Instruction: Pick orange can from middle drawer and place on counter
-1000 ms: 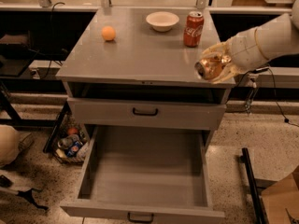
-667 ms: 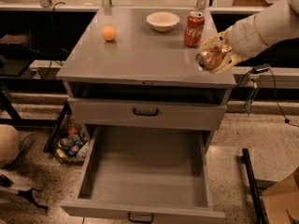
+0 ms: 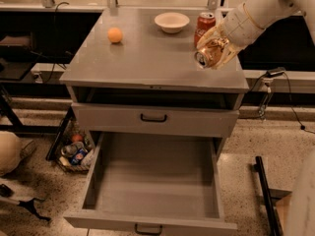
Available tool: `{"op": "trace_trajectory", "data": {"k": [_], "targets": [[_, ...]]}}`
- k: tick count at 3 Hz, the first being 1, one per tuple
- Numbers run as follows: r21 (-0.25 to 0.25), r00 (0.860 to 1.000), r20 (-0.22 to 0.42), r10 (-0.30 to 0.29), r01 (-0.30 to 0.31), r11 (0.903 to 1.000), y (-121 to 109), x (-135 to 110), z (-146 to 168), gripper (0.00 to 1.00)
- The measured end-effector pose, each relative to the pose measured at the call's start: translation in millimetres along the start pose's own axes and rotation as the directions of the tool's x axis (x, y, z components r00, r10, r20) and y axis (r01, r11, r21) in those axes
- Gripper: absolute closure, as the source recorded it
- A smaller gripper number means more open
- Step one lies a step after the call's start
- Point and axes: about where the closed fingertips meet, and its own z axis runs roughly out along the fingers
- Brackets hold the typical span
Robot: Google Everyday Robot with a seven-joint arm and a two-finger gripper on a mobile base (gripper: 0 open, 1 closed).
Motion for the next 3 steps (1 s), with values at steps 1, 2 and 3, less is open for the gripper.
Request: {"op": "trace_trajectory", "data": {"k": [1, 2, 3], "targets": [[-0.082, 0.997, -0.015, -0.070, 0.069, 0.9943, -15.9, -7.5, 18.5, 1.00], [-0.129, 0.994, -0.003, -0.109, 0.108, 0.9857, -26.6, -13.8, 40.1, 1.00], [-0.144, 0.991, 0.017, -0.131, 0.132, 0.9808, -35.4, -16.9, 58.8, 1.00]]}}
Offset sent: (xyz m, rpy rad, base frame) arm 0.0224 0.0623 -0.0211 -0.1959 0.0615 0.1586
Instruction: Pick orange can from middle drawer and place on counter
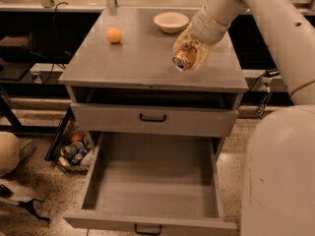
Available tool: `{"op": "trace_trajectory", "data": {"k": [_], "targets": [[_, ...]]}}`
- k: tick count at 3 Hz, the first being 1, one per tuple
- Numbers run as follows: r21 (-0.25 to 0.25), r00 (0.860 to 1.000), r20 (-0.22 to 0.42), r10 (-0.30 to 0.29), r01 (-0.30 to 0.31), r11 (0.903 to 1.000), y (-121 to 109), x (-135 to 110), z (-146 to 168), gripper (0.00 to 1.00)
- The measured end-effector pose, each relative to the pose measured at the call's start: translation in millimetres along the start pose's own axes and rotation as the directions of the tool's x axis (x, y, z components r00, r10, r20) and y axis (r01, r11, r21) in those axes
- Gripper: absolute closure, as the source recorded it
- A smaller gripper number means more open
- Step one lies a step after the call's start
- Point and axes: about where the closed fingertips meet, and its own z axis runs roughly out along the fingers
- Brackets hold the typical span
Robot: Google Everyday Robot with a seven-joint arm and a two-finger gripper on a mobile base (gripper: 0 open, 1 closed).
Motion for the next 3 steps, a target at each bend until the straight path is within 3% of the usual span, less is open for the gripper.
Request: {"op": "trace_trajectory", "data": {"k": [1, 3], "targets": [[0.005, 0.999, 0.029, -0.015, 0.015, 0.9999, -11.9, -0.3, 16.5, 0.82], [0.023, 1.000, 0.022, -0.015, 0.014, 0.9996, -17.8, 3.1, 23.9, 0.35]]}}
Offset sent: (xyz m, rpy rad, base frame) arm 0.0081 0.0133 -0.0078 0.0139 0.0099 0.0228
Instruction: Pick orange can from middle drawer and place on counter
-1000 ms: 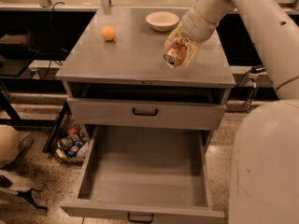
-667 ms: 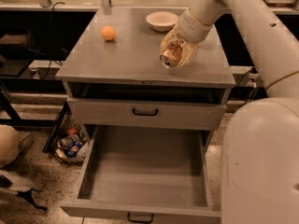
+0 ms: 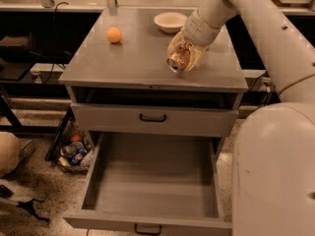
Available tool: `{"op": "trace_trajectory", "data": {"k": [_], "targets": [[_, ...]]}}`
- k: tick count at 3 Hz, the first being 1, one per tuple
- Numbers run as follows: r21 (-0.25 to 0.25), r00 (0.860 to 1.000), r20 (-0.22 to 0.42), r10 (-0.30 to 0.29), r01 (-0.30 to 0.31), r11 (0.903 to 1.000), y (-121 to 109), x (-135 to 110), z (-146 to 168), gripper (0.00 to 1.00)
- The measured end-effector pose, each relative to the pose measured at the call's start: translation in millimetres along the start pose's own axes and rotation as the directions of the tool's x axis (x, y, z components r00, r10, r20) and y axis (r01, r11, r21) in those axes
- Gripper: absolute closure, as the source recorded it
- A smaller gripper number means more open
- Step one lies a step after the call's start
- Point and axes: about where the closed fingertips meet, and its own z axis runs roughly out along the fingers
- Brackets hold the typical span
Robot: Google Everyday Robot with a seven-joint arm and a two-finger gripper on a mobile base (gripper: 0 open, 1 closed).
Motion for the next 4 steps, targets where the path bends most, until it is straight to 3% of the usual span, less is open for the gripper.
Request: {"op": "trace_trajectory", "data": {"k": [1, 2, 3, 4], "targets": [[0.006, 1.000, -0.001, -0.001, 0.001, 1.0000, -2.6, 1.2, 4.4, 0.12], [0.010, 1.000, -0.001, -0.001, 0.001, 0.9999, -4.4, 2.0, 7.8, 0.00], [0.011, 1.000, -0.001, -0.001, 0.001, 0.9999, -4.4, 2.1, 7.8, 0.00], [0.052, 1.000, 0.003, 0.010, -0.010, 0.9986, -2.8, 4.9, 4.1, 0.00]]}}
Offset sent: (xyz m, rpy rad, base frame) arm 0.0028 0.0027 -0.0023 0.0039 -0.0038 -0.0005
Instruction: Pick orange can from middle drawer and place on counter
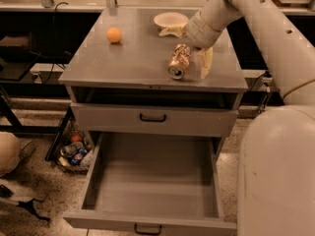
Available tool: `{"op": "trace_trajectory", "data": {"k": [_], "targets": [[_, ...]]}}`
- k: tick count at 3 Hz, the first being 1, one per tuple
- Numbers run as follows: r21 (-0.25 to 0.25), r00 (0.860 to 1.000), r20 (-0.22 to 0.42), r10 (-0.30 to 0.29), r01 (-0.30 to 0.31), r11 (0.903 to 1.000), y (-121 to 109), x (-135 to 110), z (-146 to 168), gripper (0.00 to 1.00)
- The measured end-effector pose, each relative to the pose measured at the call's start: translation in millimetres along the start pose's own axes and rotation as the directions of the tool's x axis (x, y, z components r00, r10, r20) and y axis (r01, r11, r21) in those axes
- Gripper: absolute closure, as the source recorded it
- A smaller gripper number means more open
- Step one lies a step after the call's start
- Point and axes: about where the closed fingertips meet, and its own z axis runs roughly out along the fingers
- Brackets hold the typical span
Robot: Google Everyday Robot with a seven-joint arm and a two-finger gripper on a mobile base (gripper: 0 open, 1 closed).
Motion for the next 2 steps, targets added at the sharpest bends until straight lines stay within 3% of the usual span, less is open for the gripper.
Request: {"op": "trace_trajectory", "data": {"k": [1, 2], "targets": [[0.066, 0.997, -0.065, 0.049, -0.045, 0.9969, 13.4, 8.7, -35.7, 0.00], [0.145, 0.975, -0.188, 0.118, -0.092, 0.9852, 33.6, 10.7, -92.3, 0.00]]}}
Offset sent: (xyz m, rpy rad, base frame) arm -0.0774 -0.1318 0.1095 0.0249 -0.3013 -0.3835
